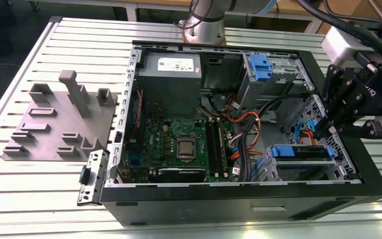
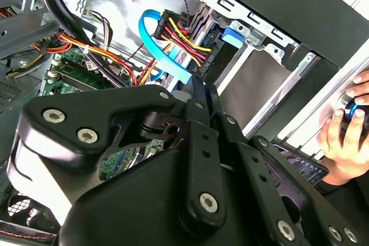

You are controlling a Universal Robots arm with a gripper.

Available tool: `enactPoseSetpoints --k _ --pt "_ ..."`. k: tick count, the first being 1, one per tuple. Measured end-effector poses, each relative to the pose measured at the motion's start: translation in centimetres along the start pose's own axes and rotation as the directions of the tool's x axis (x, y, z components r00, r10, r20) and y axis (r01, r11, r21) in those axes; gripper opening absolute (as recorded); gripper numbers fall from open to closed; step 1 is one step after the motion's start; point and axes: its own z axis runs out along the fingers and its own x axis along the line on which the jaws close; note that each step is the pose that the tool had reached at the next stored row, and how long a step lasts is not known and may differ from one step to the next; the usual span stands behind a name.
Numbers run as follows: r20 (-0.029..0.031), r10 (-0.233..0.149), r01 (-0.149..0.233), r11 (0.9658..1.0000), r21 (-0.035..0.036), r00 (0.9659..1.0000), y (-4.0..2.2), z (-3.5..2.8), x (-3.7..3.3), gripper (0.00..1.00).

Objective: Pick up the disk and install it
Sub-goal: 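Insert the second disk wire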

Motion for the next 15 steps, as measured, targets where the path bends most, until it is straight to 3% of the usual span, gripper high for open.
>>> enactPoseSetpoints --k 2,3,15 --pt "0.0000 0.000 0.000 1.0000 -0.0011 1.0000 -0.02 0.01 0.00 0.19" --pt "0.0003 0.000 0.000 1.0000 -0.0021 1.0000 -0.03 0.02 0.00 0.25" --pt "0.0050 0.002 -0.002 0.9999 -0.0118 1.0000 -0.17 0.75 -0.01 0.25"
